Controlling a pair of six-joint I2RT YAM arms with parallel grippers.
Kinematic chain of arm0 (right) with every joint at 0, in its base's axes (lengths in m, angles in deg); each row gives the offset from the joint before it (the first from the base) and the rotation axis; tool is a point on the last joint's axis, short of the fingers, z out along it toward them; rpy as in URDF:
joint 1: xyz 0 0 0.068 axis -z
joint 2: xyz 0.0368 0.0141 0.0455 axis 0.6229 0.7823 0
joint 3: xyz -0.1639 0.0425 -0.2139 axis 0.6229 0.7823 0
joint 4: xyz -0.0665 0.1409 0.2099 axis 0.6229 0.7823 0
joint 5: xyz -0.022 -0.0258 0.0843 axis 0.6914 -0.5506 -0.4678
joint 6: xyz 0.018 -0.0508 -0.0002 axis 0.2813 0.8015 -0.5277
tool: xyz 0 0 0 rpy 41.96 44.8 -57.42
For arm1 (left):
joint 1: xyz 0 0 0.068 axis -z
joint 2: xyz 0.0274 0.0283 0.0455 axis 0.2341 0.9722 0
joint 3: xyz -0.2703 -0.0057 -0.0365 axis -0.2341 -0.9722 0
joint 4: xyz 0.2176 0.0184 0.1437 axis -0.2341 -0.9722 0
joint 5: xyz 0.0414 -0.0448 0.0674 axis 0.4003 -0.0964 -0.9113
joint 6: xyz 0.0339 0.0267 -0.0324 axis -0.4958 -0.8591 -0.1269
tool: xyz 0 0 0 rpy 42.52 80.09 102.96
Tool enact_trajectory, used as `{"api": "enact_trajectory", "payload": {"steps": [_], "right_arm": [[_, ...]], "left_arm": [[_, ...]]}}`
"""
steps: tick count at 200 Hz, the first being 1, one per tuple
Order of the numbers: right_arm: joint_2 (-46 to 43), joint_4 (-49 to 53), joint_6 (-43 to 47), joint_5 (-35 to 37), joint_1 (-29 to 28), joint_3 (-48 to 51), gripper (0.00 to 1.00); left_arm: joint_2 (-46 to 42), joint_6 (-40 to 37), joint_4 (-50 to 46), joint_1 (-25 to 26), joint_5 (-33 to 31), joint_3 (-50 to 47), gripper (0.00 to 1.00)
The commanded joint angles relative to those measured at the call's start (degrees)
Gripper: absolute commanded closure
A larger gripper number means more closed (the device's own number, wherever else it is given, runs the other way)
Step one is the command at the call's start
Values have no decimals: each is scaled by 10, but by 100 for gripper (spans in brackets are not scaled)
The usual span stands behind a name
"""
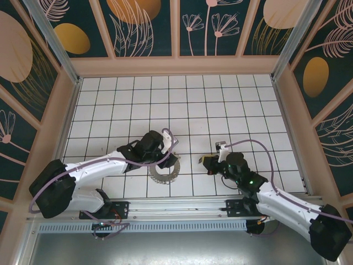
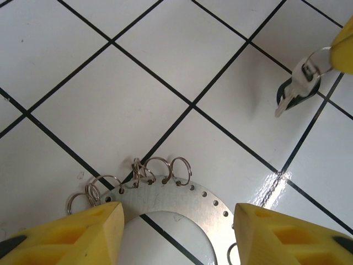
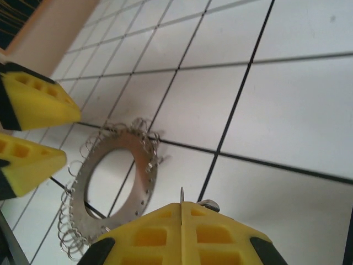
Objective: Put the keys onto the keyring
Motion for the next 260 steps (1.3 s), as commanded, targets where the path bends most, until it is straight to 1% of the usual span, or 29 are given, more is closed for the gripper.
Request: {"api": "enact_trajectory", "payload": {"steps": [1,31,50,70,98,136,157,190,208,216,224,246,258,260], "right_arm": [[31,-36,-35,-26,5,8,100],[75,-29,-39,-38,6,-2,99],[90,-29,-43,-35,6,-7,91],[103,-22,-44,-23,6,-17,82],[105,30,-15,-4,6,-49,74],[88,71,4,36,8,-70,57],[77,91,12,54,9,-81,51],[34,80,2,61,15,-60,44],[21,72,-6,61,22,-49,38],[19,66,-8,59,25,-44,31],[19,60,-11,58,26,-39,28],[26,44,-18,54,30,-30,25],[28,48,-19,59,31,-34,24],[28,50,-19,60,31,-34,22]], "left_arm": [[-2,15,19,-2,19,-18,46],[-4,27,55,-2,46,-39,46],[-7,35,78,-2,55,-53,46],[-5,40,86,-2,48,-55,48],[-18,43,82,-2,45,-61,49],[-2,56,88,-1,40,-61,54],[18,58,78,7,25,-42,56],[57,60,61,18,20,-6,64],[79,55,46,29,15,16,65],[87,56,45,32,15,24,65],[96,58,44,33,16,31,65],[124,60,32,34,11,52,65],[137,60,24,34,11,66,66],[138,59,23,34,11,69,67]]}}
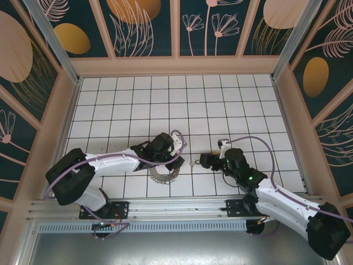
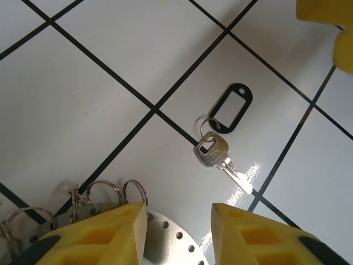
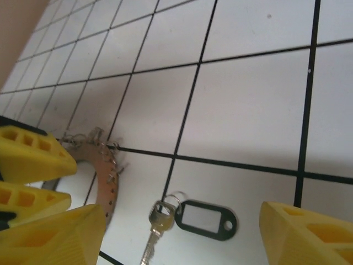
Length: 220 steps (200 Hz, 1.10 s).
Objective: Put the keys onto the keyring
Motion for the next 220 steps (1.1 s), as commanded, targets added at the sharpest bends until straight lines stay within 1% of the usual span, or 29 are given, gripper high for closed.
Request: {"api": "enact_trajectory", "payload": {"steps": [1,5,11,15,59,86,126,177,191,220], "right_arm": [[2,-17,-9,15,7,2,21],[2,-16,-9,16,8,2,15],[0,-14,-9,17,9,3,3],[-1,-14,-10,17,11,2,1],[-13,-14,-13,15,22,6,1],[-19,-13,-15,10,28,9,1],[-20,-14,-15,-1,34,9,1],[-20,-16,-18,-4,41,11,1],[-20,-16,-18,-6,43,12,1],[-21,-16,-20,-8,47,13,1]], "left_arm": [[24,8,-29,2,-9,31,67],[28,8,-31,2,-9,35,67],[34,7,-37,3,-7,42,68],[38,6,-40,4,-7,46,68],[66,3,-82,9,-29,76,69],[71,9,-86,12,-32,78,68],[84,9,-93,13,-54,78,68],[97,6,-90,14,-60,83,68],[102,6,-88,14,-57,85,70],[104,2,-89,14,-58,90,78]]}}
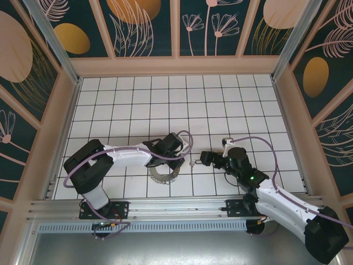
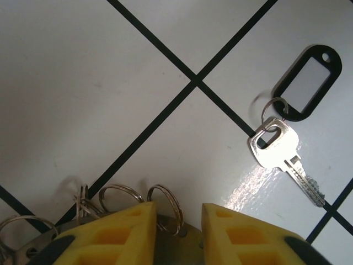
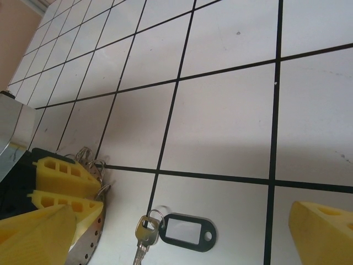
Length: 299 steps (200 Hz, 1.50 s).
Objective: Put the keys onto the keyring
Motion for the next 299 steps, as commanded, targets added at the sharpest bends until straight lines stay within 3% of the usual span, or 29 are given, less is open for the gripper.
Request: {"api": "enact_trajectory", "payload": {"steps": [1,86,154,203,247,270,299], "right_arm": [[-8,-15,-9,-5,7,9,1],[-12,-21,-8,-13,12,12,1],[-45,-39,19,-72,12,20,6],[-112,-70,85,-193,11,-1,33],[-114,-166,114,-335,-9,-32,45],[-99,-160,162,-341,-60,-62,50],[-68,-104,260,-282,-157,-116,62]], "left_arm": [[6,1,-9,4,-4,19,78],[13,-7,-12,4,-9,15,100],[-121,-58,-22,4,26,-43,100],[-291,-138,-36,4,103,-97,100],[-420,-201,-23,4,172,-129,100],[-453,-225,-31,4,183,-132,100],[-473,-244,-45,4,196,-128,100]]}}
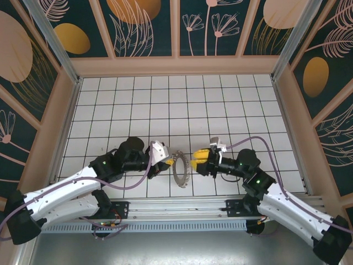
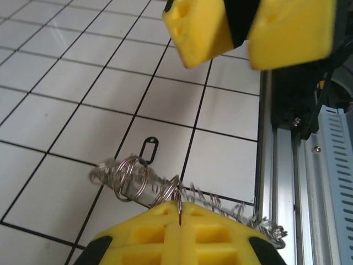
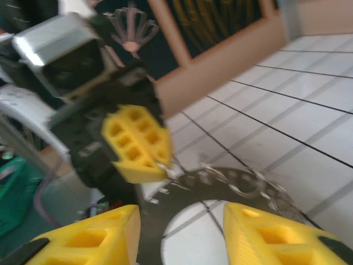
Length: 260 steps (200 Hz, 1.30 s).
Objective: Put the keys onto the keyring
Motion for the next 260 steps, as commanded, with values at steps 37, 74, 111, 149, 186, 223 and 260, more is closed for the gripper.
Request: {"api": "enact_trajectory", "payload": {"steps": [37,74,111,149,186,223,260], "right_arm": [[80,63,160,54,-109,-103,69],[110,104,210,144,-160,-130,75],[113,127,250,242,-207,-140,69],[112,129,268,258,-223,-137,64],[122,123,278,263,-229,-138,64],[137,110,286,257,-228,-137,65],[155,92,290,256,-228,-136,68]], "left_arm": [[-39,-61,-13,3,31,4,100],[-52,-79,-17,4,38,8,100],[-43,-95,-31,4,50,16,100],[-38,-102,-37,4,59,23,100],[-32,-104,-42,4,67,26,100],[-30,-100,-33,4,77,25,100],[-27,-98,-29,4,83,21,100]]}}
